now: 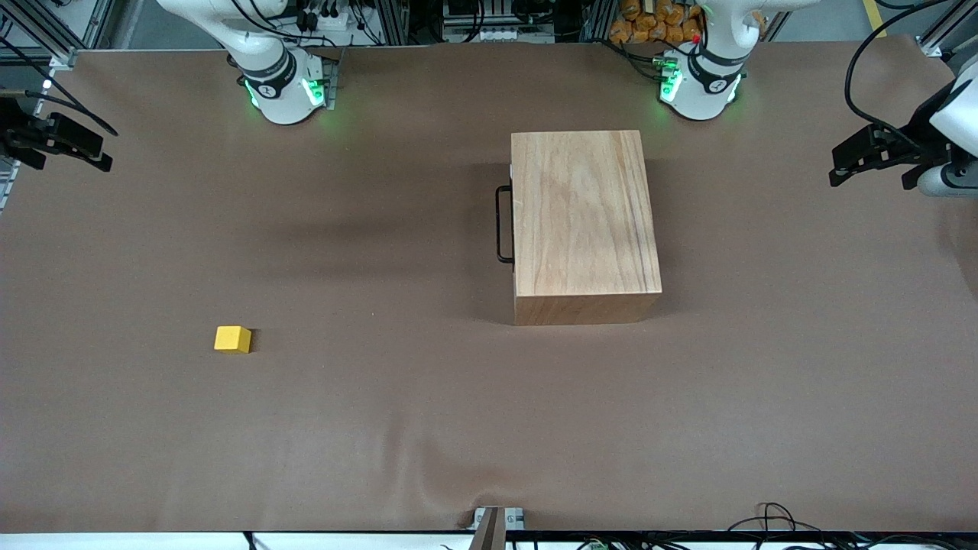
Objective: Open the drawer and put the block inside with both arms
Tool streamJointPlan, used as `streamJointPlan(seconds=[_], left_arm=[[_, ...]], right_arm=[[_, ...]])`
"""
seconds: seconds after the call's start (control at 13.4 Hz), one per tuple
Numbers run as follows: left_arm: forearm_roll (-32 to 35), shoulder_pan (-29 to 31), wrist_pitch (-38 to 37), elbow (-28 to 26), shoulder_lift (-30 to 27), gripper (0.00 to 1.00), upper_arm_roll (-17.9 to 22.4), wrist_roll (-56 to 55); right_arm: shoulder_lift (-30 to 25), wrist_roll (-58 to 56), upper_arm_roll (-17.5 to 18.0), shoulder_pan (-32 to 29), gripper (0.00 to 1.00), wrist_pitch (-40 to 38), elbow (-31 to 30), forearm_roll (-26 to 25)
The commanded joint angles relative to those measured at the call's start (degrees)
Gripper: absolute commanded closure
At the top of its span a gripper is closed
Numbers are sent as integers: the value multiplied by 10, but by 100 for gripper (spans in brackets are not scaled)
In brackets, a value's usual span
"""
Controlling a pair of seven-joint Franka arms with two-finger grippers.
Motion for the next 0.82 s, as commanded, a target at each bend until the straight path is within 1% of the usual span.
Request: streamJointPlan(seconds=[0.0, 0.22, 0.37, 0.52, 0.75], left_arm=[[-2, 3, -1, 13, 7, 0, -1, 3], [-8, 5, -4, 10, 15, 0, -1, 4], [-3, -2, -26, 7, 17, 0, -5, 2], [0, -8, -28, 6, 18, 0, -8, 1], [9, -9, -28, 7, 31, 0, -26, 1]], right_arm=[[5, 52, 5, 5, 0, -12, 16, 1], [4, 83, 6, 20, 0, -11, 27, 0], [4, 84, 6, 28, 0, -11, 27, 0], [4, 83, 5, 34, 0, -10, 27, -1], [5, 81, 4, 33, 0, -6, 25, -8]])
